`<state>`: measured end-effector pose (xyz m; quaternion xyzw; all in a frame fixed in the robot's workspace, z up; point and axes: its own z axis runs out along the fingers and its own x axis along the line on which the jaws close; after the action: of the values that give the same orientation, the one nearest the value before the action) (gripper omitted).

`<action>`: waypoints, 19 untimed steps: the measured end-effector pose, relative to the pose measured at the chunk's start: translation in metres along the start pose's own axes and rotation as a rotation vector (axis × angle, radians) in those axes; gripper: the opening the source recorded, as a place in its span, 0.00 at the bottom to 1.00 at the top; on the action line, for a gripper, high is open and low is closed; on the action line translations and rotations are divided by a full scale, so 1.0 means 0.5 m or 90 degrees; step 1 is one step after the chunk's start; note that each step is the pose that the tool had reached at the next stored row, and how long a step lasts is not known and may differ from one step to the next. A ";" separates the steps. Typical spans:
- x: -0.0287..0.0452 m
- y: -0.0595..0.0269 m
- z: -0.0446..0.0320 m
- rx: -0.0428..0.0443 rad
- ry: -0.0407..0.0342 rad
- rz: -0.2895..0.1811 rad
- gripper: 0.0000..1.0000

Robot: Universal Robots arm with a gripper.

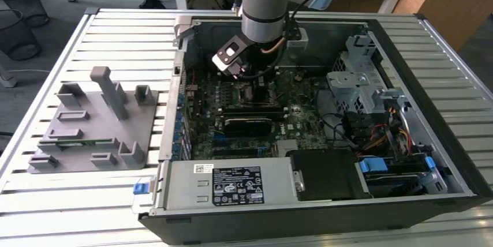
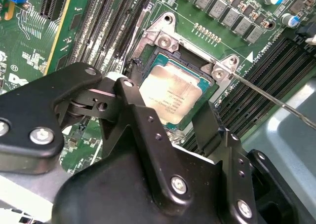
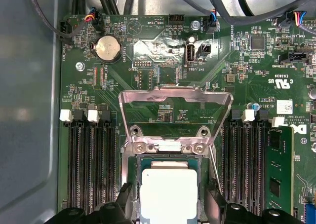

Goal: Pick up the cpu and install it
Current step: 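Place the cpu into insertion slot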

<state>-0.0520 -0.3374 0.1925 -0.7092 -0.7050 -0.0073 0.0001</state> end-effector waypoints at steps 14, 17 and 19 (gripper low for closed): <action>0.000 0.000 -0.029 0.0003 -0.0001 0.000 0.47; 0.000 0.000 -0.033 0.0006 0.0000 0.000 0.36; 0.000 0.000 -0.037 0.0008 -0.0001 0.000 0.30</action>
<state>-0.0520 -0.3374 0.2108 -0.7092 -0.7049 -0.0068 0.0005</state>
